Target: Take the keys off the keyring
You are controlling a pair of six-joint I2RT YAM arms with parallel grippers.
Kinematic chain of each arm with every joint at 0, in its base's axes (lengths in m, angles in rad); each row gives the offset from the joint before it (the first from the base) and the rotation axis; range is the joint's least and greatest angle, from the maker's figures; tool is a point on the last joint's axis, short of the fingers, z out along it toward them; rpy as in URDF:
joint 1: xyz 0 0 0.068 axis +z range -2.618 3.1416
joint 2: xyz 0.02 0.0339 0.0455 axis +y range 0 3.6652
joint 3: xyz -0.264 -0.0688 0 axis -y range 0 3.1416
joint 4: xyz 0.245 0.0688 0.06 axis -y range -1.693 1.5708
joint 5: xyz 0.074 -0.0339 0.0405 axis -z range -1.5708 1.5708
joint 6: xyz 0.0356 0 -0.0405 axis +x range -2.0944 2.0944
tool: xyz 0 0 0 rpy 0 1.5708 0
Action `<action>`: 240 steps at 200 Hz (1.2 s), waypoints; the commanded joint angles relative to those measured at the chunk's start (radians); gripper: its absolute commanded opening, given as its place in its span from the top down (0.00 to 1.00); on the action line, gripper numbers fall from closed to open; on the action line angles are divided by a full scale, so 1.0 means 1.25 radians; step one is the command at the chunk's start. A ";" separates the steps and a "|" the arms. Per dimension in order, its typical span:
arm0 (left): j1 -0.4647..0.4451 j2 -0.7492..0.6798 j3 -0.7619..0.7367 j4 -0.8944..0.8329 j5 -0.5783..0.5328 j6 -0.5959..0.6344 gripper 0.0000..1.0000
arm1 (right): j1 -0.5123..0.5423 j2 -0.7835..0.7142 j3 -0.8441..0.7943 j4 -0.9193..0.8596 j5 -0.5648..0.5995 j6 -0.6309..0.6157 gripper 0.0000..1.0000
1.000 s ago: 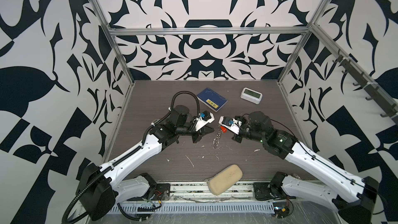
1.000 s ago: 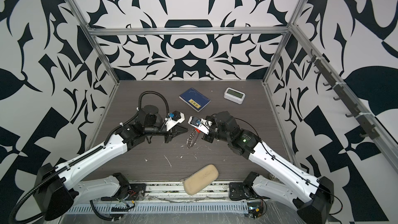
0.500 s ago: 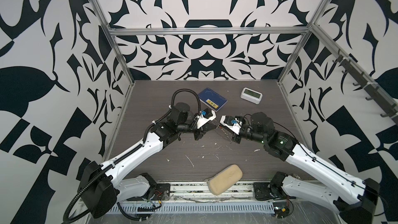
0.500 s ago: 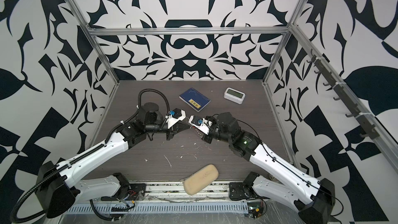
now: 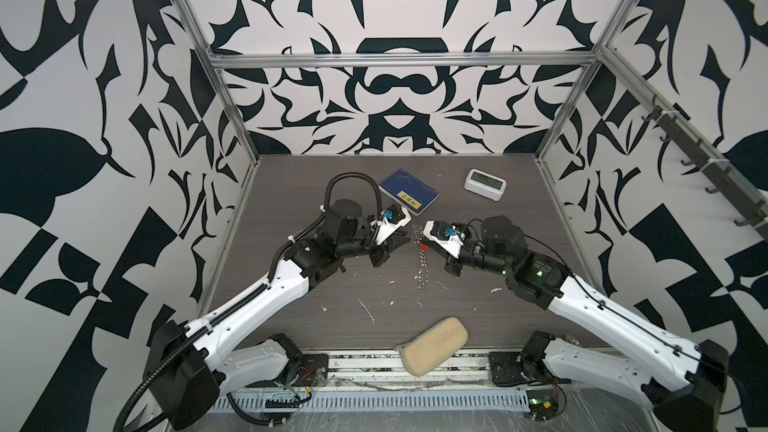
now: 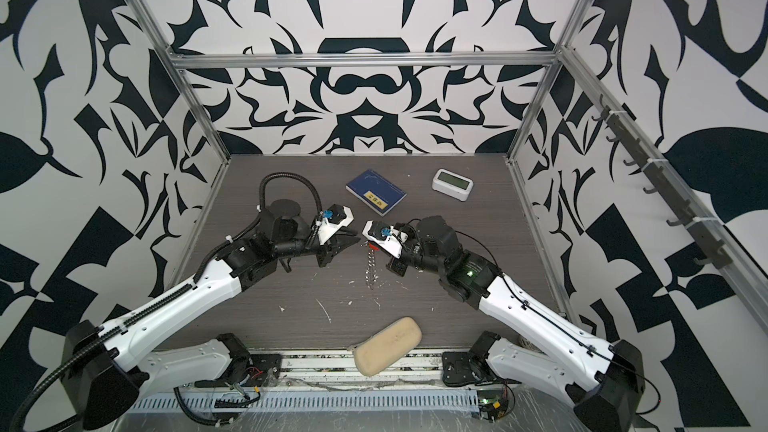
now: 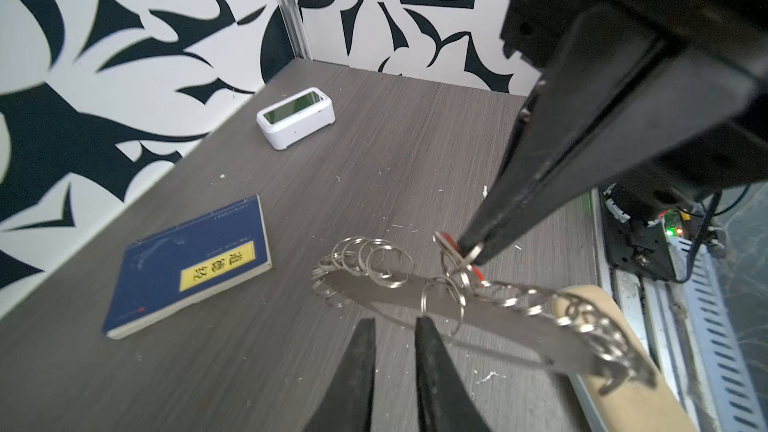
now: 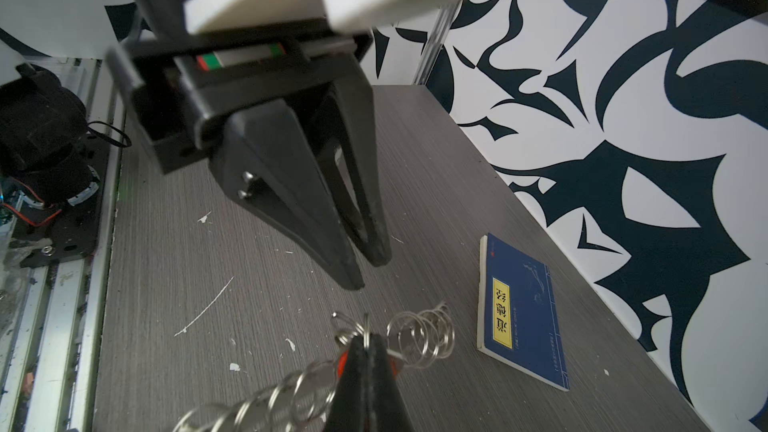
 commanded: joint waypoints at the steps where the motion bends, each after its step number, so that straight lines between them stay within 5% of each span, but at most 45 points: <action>1: -0.003 -0.033 -0.023 0.012 0.014 0.002 0.75 | -0.002 -0.004 0.021 0.063 -0.006 0.008 1.00; 138: -0.006 -0.011 -0.026 0.036 0.074 0.005 0.55 | -0.002 -0.006 0.042 0.048 -0.014 0.006 1.00; 240: -0.021 0.042 0.005 0.011 0.055 0.010 0.51 | -0.003 -0.022 0.052 0.035 -0.024 0.010 1.00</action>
